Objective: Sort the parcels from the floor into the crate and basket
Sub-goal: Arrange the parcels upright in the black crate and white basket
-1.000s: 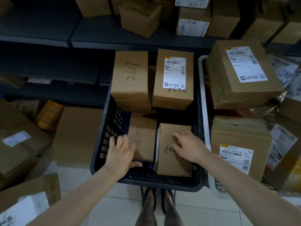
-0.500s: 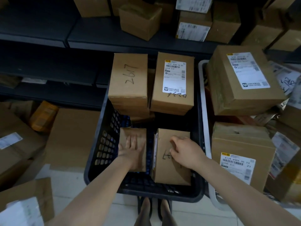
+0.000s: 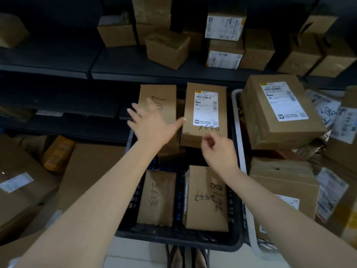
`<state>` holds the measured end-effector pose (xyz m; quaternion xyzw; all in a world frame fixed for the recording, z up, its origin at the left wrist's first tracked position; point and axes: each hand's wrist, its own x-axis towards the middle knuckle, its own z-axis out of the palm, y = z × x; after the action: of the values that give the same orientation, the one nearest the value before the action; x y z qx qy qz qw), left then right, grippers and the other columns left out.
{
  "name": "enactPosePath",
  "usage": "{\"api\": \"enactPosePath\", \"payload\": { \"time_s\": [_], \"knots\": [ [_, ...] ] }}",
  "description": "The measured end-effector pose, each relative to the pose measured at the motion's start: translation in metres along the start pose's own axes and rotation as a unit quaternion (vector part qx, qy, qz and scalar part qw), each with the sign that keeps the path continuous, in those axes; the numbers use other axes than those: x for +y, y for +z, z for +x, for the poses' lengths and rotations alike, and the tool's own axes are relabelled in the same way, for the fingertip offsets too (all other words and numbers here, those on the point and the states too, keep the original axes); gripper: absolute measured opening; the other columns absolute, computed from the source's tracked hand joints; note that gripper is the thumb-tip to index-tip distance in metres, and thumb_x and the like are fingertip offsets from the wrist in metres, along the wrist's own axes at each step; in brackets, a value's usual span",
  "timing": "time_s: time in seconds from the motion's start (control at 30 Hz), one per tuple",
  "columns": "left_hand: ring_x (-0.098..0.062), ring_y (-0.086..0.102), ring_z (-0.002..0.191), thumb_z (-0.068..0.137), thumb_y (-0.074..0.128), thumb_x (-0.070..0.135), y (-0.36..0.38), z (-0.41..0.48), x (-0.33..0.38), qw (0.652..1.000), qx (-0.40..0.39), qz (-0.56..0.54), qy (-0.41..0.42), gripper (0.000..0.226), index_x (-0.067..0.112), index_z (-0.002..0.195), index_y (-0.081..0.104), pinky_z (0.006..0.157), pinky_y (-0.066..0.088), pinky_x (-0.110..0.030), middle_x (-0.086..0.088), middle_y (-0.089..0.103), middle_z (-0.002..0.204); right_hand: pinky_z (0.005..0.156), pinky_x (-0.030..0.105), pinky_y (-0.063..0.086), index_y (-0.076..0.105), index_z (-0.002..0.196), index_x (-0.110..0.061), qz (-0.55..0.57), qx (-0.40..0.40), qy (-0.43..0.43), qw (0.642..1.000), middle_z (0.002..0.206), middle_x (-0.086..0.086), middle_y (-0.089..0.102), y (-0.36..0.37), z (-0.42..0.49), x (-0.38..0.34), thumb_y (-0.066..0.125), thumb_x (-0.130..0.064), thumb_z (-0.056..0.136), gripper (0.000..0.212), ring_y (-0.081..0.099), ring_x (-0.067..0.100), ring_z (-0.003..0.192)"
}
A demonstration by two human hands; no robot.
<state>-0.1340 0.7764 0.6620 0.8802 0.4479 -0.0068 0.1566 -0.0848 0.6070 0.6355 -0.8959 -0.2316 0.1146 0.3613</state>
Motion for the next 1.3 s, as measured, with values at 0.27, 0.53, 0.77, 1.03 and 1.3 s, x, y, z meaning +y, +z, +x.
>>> {"api": "enactPosePath", "payload": {
  "time_s": [0.27, 0.53, 0.77, 1.03, 1.3],
  "knots": [
    [-0.048, 0.01, 0.139, 0.069, 0.055, 0.076, 0.02, 0.004, 0.001, 0.994, -0.096, 0.062, 0.002, 0.112, 0.029, 0.151, -0.006, 0.108, 0.022, -0.056, -0.027, -0.01, 0.155, 0.062, 0.022, 0.049, 0.066, 0.099, -0.016, 0.003, -0.11, 0.033, 0.993, 0.072, -0.005, 0.066, -0.002, -0.025, 0.021, 0.055, -0.02, 0.091, 0.014, 0.062, 0.007, 0.069],
    [-0.046, 0.021, 0.131, 0.063, 0.054, 0.079, -0.019, -0.078, -0.028, 0.996, -0.051, 0.067, 0.006, 0.111, 0.036, 0.148, -0.001, 0.103, 0.026, -0.054, -0.024, 0.007, 0.15, 0.075, 0.02, 0.044, 0.063, 0.116, -0.013, 0.014, -0.095, 0.078, 0.992, 0.099, -0.001, 0.067, -0.022, -0.025, 0.035, 0.054, -0.018, 0.092, 0.026, 0.062, 0.015, 0.087],
    [-0.043, -0.002, 0.143, 0.061, 0.037, 0.093, 0.049, -0.161, -0.08, 0.964, -0.227, 0.13, -0.054, 0.121, 0.038, 0.136, -0.04, 0.11, 0.019, -0.057, -0.026, -0.014, 0.153, 0.09, 0.025, 0.043, 0.06, 0.123, -0.013, 0.111, -0.079, 0.181, 0.974, 0.122, 0.004, 0.061, -0.032, -0.011, 0.039, 0.053, -0.016, 0.092, 0.032, 0.058, 0.019, 0.112],
    [-0.043, -0.012, 0.143, 0.084, 0.034, 0.074, 0.064, -0.139, -0.077, 0.945, -0.279, 0.169, -0.003, 0.096, 0.029, 0.148, -0.022, 0.115, 0.009, -0.055, -0.027, -0.019, 0.154, 0.092, 0.041, 0.053, 0.064, 0.102, -0.017, 0.147, -0.064, 0.203, 0.966, 0.104, 0.005, 0.066, -0.041, 0.002, 0.04, 0.051, -0.015, 0.09, 0.017, 0.063, 0.022, 0.101],
    [-0.043, 0.024, 0.134, 0.098, 0.013, 0.053, 0.067, -0.127, -0.053, 0.933, -0.311, 0.18, -0.02, 0.061, 0.023, 0.151, 0.008, 0.105, 0.027, -0.05, -0.022, 0.01, 0.154, 0.093, 0.038, 0.044, 0.039, 0.136, -0.014, -0.035, 0.026, 0.101, 0.994, 0.134, 0.016, 0.044, -0.037, 0.014, 0.015, 0.062, -0.052, 0.081, 0.07, 0.046, 0.03, 0.121]
  ]
}}
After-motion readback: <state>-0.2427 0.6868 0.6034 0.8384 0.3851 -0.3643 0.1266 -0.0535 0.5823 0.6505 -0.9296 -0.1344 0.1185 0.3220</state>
